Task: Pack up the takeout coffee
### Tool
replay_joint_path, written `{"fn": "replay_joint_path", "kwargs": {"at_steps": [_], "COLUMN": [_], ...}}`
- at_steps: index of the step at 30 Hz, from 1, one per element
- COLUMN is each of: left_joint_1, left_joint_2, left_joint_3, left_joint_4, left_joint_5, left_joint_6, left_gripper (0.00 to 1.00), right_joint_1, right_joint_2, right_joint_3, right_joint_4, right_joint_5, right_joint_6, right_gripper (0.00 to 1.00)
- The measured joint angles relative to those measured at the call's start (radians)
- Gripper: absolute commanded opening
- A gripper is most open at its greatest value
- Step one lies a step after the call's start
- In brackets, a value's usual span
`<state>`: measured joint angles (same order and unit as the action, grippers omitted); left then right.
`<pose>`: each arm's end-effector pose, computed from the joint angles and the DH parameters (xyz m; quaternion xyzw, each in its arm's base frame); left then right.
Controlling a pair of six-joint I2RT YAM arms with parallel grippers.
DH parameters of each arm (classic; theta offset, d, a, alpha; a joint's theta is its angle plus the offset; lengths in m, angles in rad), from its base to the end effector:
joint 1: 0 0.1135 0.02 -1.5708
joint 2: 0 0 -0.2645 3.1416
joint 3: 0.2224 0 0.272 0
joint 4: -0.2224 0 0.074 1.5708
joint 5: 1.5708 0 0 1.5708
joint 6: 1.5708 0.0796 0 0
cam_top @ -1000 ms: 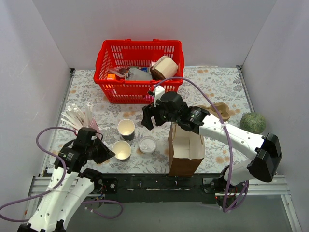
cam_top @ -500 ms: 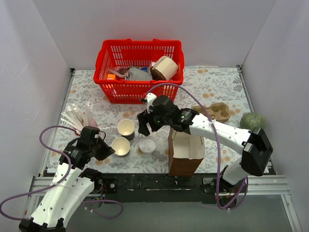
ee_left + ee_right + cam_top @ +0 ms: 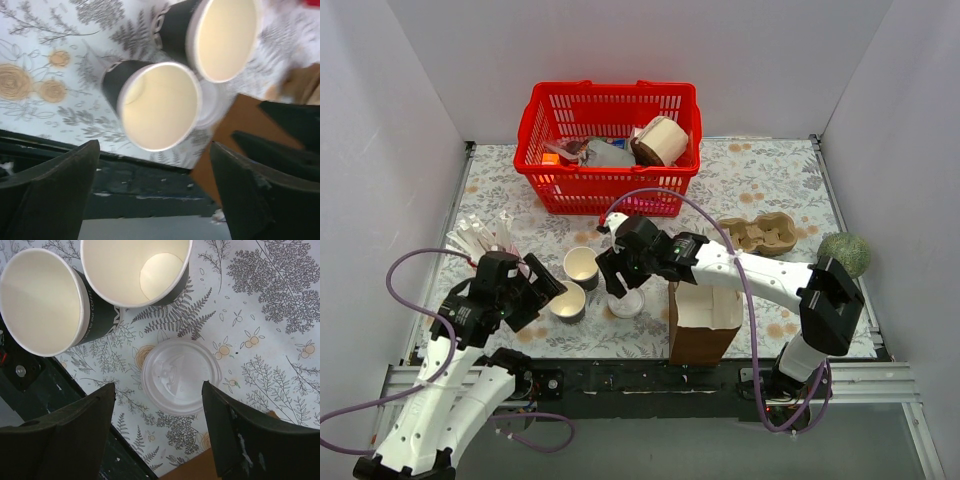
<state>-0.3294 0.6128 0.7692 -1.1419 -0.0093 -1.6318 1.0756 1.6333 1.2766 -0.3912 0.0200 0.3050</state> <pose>0.1338 -0.0450 0.2382 -0.5814 0.7607 -0.2372 0.1642 0.2004 0.3676 0.2366 -0.3407 0.8508 0.2476 0.3142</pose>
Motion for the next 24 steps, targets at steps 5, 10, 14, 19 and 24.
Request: {"fn": "replay_joint_path", "kwargs": {"at_steps": [5,10,14,19,24], "left_joint_1": [0.0,0.0,0.0,0.0,0.0], "left_joint_2": [0.004,0.053,0.072,0.075,0.075], "left_joint_3": [0.118,0.24,0.256,0.253,0.253], "left_joint_4": [0.001,-0.015,-0.008,-0.001,-0.001], "left_joint_5": [-0.016,-0.098,-0.126,-0.13,-0.13], "left_joint_6": [0.034,0.057,0.069,0.076,0.08], "left_gripper": [0.98,0.98,0.98,0.98,0.98], "right_joint_1": [0.008,0.019,0.026,0.033,0.044], "right_joint_2": [0.006,0.08,0.153,0.173,0.177], "right_joint_3": [0.0,0.01,0.022,0.033,0.057], "right_joint_4": [0.014,0.039,0.019,-0.005,-0.01], "right_joint_5": [-0.051,-0.102,-0.096,-0.081,-0.076], "right_joint_6": [-0.005,-0.001,0.006,0.013,0.012], "right_gripper": [0.74,0.7,0.63,0.56,0.54]}}
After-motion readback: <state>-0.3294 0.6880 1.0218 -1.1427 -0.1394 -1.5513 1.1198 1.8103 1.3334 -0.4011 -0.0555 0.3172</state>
